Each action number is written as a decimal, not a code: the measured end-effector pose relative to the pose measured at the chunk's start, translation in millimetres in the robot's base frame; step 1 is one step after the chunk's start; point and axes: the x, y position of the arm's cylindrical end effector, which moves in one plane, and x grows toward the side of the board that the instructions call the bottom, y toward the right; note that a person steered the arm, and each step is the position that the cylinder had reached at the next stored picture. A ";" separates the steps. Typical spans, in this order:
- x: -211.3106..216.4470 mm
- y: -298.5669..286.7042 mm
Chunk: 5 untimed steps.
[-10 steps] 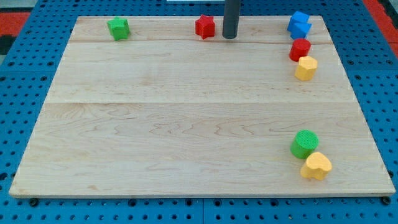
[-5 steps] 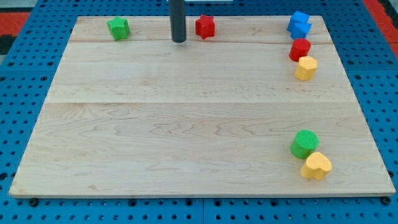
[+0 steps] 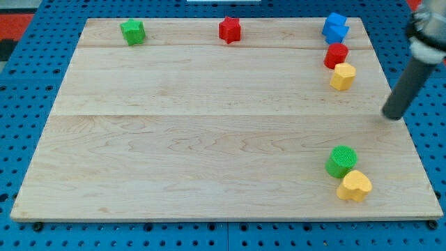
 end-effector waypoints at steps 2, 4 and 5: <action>-146.6 17.4; -237.8 -9.3; -230.2 -74.1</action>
